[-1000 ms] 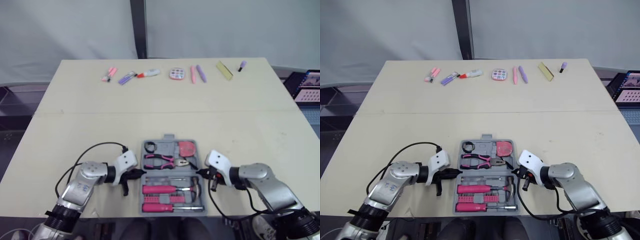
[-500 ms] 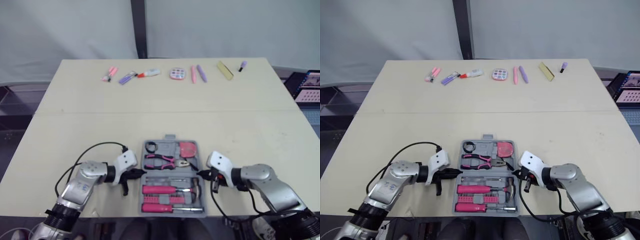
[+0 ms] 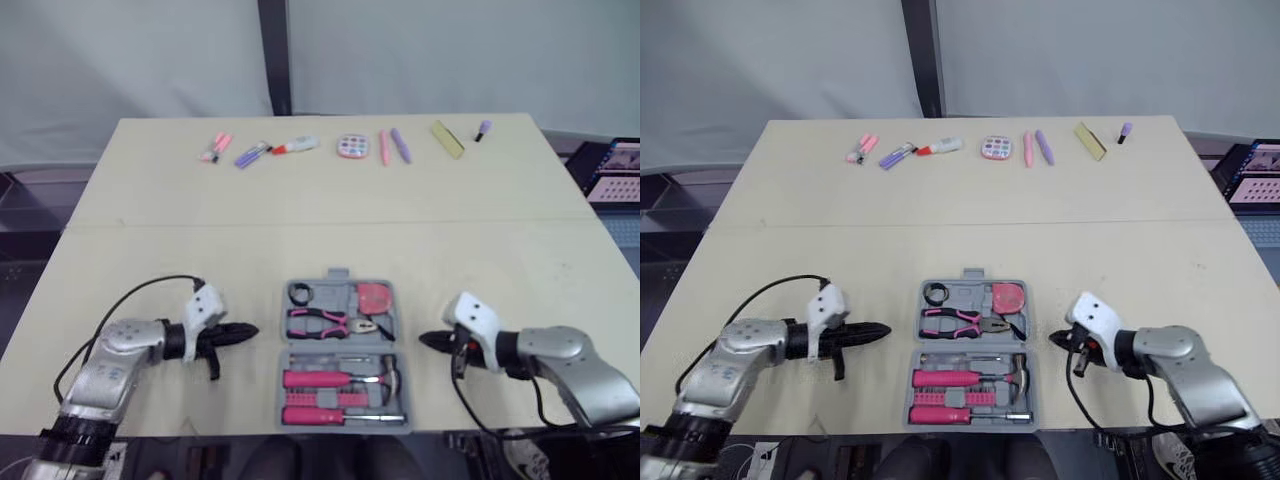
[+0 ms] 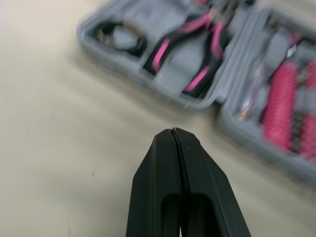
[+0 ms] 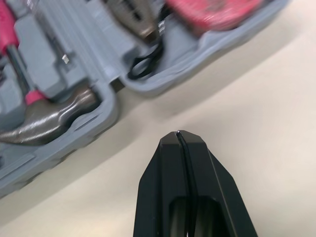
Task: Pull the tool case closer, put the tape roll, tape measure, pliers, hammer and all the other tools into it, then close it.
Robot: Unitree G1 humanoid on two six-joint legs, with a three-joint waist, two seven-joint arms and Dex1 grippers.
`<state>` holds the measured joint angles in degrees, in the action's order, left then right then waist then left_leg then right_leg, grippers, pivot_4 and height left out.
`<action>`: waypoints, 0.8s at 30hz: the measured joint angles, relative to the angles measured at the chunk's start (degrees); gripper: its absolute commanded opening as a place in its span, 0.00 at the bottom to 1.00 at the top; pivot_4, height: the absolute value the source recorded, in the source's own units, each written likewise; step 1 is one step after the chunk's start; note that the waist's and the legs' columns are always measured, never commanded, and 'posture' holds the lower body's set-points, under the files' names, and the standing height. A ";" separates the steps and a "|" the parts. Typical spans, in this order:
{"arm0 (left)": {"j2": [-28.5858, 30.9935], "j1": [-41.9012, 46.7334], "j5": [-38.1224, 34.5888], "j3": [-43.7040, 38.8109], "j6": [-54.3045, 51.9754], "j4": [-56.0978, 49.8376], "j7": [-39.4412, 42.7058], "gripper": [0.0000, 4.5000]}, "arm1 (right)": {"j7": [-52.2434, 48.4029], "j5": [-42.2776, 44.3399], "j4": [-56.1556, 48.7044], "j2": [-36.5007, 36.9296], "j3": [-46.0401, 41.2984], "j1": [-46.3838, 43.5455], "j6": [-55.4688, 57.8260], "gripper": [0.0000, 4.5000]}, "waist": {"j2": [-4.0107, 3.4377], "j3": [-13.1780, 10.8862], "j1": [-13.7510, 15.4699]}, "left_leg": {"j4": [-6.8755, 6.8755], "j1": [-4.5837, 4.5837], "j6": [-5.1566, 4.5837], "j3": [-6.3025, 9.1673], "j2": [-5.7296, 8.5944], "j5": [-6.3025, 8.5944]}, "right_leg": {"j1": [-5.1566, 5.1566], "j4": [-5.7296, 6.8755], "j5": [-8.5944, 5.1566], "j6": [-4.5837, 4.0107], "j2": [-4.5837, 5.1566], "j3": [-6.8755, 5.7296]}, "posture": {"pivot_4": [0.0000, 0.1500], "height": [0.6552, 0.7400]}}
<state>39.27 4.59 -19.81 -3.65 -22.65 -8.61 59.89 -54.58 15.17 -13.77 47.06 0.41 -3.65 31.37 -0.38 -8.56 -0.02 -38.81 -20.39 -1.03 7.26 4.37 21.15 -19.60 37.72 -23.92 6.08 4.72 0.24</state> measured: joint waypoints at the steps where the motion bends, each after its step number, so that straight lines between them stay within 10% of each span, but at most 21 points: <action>1: 0.66 -1.34 -1.13 -0.58 -0.07 -2.52 0.65 0.00 | -0.26 0.96 0.17 -0.04 -0.90 -0.25 0.14 0.01 | -0.01 0.00 -0.03 | 0.03 0.01 0.01 -0.02 -0.03 0.01 | 0.04 -0.05 0.00 0.00 0.00 0.00 | 1.00 1.00; 8: 1.66 -12.02 -3.25 0.33 3.52 -12.22 2.14 0.00 | -0.75 8.65 3.44 -2.88 -3.44 -4.52 6.30 0.06 | -0.16 -0.11 -0.04 | 0.09 0.01 0.01 -0.12 -0.09 0.00 | 0.11 -0.32 0.00 0.00 -0.05 0.03 | 1.00 1.00; 18: -4.28 -13.23 4.52 8.17 19.85 -4.24 0.82 0.00 | -0.32 15.42 11.21 -5.57 -4.02 -12.63 18.67 0.99 | -0.19 -0.20 0.09 | 0.05 -0.01 0.01 -0.17 -0.07 0.00 | 0.12 -0.33 0.00 0.00 -0.04 0.02 | 1.00 1.00; 24: -5.04 -10.49 4.41 10.40 21.17 -1.44 1.82 0.00 | 1.34 17.69 17.29 -8.47 -5.69 -17.54 23.78 0.99 | -0.23 -0.23 -0.07 | 0.08 0.00 0.01 -0.19 -0.07 0.00 | 0.07 -0.09 0.00 0.00 -0.04 0.02 | 1.00 1.00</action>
<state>34.23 -5.91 -15.39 6.75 -1.47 -10.05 61.72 -53.24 32.86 3.52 38.59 -5.28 -21.19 55.16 -0.61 -8.79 -0.10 -38.73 -20.39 -1.02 7.07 4.30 21.15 -19.54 37.63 -23.92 6.08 4.68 0.26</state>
